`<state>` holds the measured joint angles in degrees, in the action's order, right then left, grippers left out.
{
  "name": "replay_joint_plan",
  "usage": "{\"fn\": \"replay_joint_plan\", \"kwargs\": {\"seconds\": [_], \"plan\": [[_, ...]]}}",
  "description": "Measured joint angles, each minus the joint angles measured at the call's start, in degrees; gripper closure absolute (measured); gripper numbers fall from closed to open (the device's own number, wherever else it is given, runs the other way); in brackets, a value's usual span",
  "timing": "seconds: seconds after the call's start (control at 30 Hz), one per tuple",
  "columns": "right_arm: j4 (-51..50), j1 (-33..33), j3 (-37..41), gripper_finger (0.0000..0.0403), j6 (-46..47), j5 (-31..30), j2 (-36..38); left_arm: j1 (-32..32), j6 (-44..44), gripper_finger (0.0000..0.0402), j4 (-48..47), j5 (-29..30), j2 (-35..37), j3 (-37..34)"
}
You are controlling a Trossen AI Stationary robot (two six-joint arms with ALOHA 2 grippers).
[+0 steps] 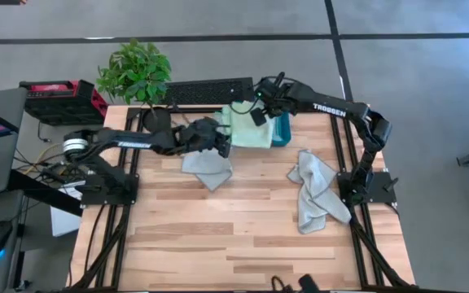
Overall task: Fold microfiber towels
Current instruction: Put the green towel into the blue bin
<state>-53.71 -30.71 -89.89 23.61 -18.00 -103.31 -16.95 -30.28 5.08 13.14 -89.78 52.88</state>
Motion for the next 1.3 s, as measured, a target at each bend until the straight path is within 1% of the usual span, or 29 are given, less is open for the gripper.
{"fn": "replay_joint_plan", "kwargs": {"seconds": [0.17,0.27,0.37,0.63,0.73,0.87,0.93,1.13,1.3], "plan": [[0.2,-3.7,0.0,0.0399,-2.0,-2.9,0.0,-1.9,3.7,0.0401,0.6,-2.3,-8.2,7.3],[0.7,-5.2,0.0,0.0399,-4.0,-3.4,0.0,-3.1,4.5,0.0401,-1.8,-2.4,-11.2,10.9],[2.7,-6.0,0.3,0.0399,-5.4,-3.5,0.0,-4.2,5.0,0.0401,-4.5,-2.2,-12.8,13.0],[5.4,-6.6,3.7,0.0398,-6.1,-2.9,0.0,-5.5,3.5,0.0401,-7.5,-3.0,-14.5,13.3],[6.0,-6.6,4.9,0.0397,-6.2,-1.6,-0.1,-5.5,2.8,0.0401,-7.1,-3.3,-14.5,13.4],[8.2,-6.7,6.8,0.0397,-6.2,-1.5,-0.1,-5.6,2.7,0.0401,-7.3,-3.0,-14.5,13.4],[9.2,-6.9,7.5,0.0393,-6.2,-1.4,-0.1,-5.8,2.7,0.0401,-7.5,-3.9,-14.5,13.4],[11.2,-6.9,7.7,0.0359,-6.2,-0.9,-0.1,-5.8,2.6,0.0399,-7.8,-3.5,-14.5,13.4],[12.9,-7.3,7.7,0.0333,-8.6,4.4,-0.1,-5.8,1.3,0.0368,-8.1,-3.4,-14.5,13.4]]}}
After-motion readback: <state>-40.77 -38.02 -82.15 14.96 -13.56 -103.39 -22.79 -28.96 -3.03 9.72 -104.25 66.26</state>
